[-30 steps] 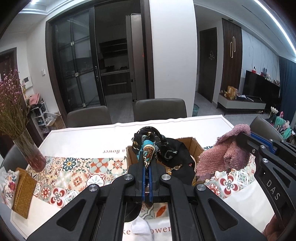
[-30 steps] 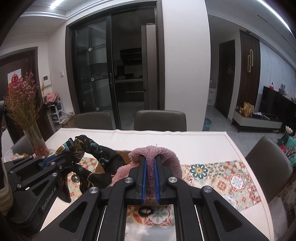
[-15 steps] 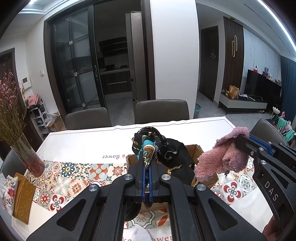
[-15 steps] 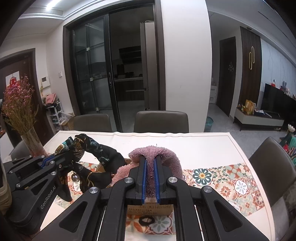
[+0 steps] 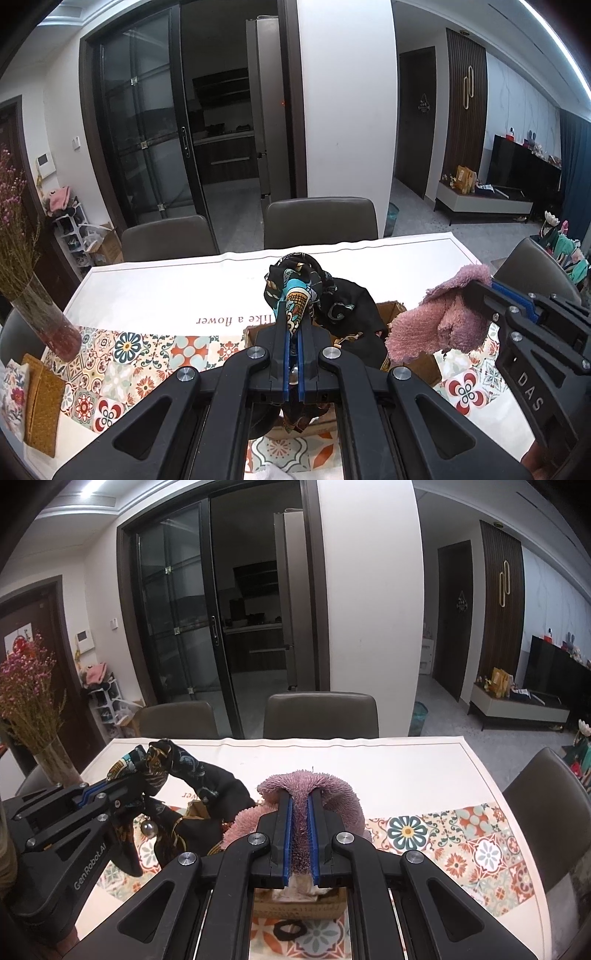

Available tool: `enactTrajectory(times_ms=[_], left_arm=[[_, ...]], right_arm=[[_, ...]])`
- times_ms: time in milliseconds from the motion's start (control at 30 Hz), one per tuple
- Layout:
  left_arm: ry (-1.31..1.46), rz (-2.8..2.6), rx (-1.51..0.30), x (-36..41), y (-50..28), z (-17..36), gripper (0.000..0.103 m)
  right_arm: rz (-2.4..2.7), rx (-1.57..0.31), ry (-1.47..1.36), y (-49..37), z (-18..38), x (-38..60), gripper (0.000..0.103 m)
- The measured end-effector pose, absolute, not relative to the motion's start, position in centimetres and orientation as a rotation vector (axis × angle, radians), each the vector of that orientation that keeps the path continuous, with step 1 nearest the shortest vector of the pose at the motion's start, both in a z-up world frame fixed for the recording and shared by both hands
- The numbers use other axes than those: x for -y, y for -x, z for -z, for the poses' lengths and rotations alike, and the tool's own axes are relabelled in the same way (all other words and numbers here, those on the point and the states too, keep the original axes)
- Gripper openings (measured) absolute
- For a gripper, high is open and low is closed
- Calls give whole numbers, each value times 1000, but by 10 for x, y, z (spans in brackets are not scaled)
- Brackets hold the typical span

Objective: Organize soft objects
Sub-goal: 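Lift and carry the scarf and towel in both tools over the box, then open both tools to drop the scarf and towel into the box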

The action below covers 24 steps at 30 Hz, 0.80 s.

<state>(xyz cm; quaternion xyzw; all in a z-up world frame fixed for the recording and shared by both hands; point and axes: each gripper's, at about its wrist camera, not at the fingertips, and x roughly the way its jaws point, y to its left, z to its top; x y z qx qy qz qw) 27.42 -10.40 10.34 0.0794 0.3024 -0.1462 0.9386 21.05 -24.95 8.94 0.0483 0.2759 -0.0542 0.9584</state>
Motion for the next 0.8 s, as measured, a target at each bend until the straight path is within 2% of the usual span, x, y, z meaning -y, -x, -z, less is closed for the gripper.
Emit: enactTrajectory(times_ms=[300, 800], left_arm=[[-166, 305, -615, 107, -289, -108, 5], [-141, 295, -704, 105, -306, -68, 6]], right_arm=[[109, -564, -104, -225, -91, 252, 9], [84, -665, -120, -252, -58, 249, 9]])
